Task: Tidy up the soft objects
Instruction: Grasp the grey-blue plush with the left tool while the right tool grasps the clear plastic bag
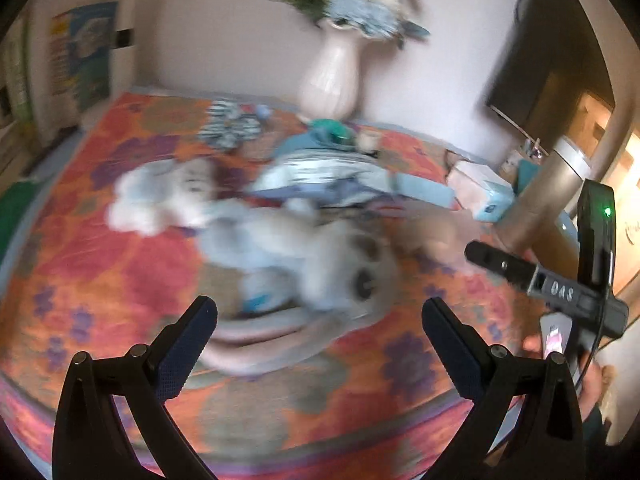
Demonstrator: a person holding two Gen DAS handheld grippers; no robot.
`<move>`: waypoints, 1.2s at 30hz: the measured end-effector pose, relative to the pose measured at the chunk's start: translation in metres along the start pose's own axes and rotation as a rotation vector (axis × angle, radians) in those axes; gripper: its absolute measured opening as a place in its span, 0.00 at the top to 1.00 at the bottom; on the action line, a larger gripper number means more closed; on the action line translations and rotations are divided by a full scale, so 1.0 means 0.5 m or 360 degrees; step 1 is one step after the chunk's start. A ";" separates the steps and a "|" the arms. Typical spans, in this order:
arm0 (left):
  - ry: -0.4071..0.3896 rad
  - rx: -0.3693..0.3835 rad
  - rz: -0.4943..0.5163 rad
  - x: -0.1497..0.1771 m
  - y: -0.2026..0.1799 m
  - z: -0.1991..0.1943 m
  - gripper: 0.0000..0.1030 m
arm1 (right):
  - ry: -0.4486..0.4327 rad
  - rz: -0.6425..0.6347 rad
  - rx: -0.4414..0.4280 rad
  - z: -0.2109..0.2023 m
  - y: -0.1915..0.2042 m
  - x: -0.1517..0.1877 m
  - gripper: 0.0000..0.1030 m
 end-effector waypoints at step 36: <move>0.0024 -0.0049 -0.0164 -0.040 -0.002 0.038 0.01 | 0.0286 -0.0513 0.0030 0.013 0.077 -0.034 0.13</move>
Point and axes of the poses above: each gripper's, at about its wrist camera, not at the fingertips, and z roughly the way its jaws point, y to its left, x to its underside, the point moved 4 cm from there along z, roughly the way its jaws point, and after that the axes turned 14 degrees about y, right-handed, at the moved point
